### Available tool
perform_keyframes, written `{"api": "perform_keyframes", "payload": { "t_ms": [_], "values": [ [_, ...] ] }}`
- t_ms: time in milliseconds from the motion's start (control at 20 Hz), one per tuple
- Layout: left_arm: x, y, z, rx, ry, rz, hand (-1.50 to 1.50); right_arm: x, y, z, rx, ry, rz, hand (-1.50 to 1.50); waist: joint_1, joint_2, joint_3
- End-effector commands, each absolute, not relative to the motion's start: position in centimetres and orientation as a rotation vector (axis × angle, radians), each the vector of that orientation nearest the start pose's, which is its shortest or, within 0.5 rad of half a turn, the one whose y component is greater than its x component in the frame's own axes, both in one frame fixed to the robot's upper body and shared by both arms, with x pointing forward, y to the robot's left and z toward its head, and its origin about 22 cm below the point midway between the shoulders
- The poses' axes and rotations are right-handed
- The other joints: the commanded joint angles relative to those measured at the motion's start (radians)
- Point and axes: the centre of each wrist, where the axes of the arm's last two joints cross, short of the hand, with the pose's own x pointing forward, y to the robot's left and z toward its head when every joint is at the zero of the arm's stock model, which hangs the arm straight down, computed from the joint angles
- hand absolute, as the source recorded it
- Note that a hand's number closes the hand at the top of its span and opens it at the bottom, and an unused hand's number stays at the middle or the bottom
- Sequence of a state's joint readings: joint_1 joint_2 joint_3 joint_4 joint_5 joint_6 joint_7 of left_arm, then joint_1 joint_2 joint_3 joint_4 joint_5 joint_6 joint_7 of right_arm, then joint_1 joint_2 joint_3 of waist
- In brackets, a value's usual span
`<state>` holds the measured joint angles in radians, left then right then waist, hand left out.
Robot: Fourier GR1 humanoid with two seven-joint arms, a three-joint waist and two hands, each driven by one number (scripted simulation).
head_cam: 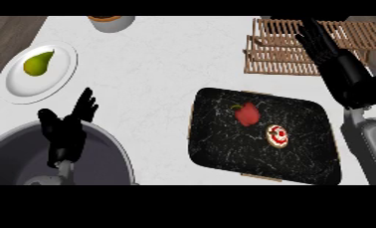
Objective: Pick the bell pepper from the tray and place it in the tiered shelf
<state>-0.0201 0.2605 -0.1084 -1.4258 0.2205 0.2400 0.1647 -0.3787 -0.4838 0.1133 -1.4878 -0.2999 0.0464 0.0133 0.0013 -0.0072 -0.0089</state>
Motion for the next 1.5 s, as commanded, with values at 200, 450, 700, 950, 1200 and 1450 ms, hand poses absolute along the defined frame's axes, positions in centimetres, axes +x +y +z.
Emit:
{"api": "perform_keyframes", "payload": {
  "t_ms": [200, 450, 700, 950, 1200, 1450],
  "values": [
    [27.5, 26.3, 4.1, 0.232, -1.589, -0.003, 0.00, 32.1, -19.5, 11.5, 0.612, -1.803, 0.823, 1.50, 0.060, 0.011, 0.012],
    [27.2, 27.1, 5.3, 0.206, -1.620, 0.013, 0.00, 34.9, -20.8, 6.5, 0.733, -1.732, 0.587, -1.50, 0.050, 0.021, 0.011],
    [26.5, 25.9, 5.6, 0.219, -1.618, 0.008, 0.00, 37.3, -26.7, 10.9, 0.918, -1.782, 0.811, -1.50, 0.030, 0.015, 0.011],
    [26.6, 26.6, 5.7, 0.232, -1.609, 0.044, 0.00, 36.4, -27.3, 16.8, 0.721, -1.691, 1.312, -1.50, 0.013, 0.007, 0.011],
    [26.0, 26.7, 5.3, 0.251, -1.589, 0.042, 0.00, 33.5, -24.1, 21.9, 0.450, -1.695, 1.686, -1.50, -0.007, -0.003, 0.010],
    [25.5, 27.3, 5.8, 0.258, -1.602, 0.034, 0.00, 29.9, -21.1, 22.1, 0.085, -1.757, 1.898, -1.50, -0.007, -0.003, 0.010]
  ]
}}
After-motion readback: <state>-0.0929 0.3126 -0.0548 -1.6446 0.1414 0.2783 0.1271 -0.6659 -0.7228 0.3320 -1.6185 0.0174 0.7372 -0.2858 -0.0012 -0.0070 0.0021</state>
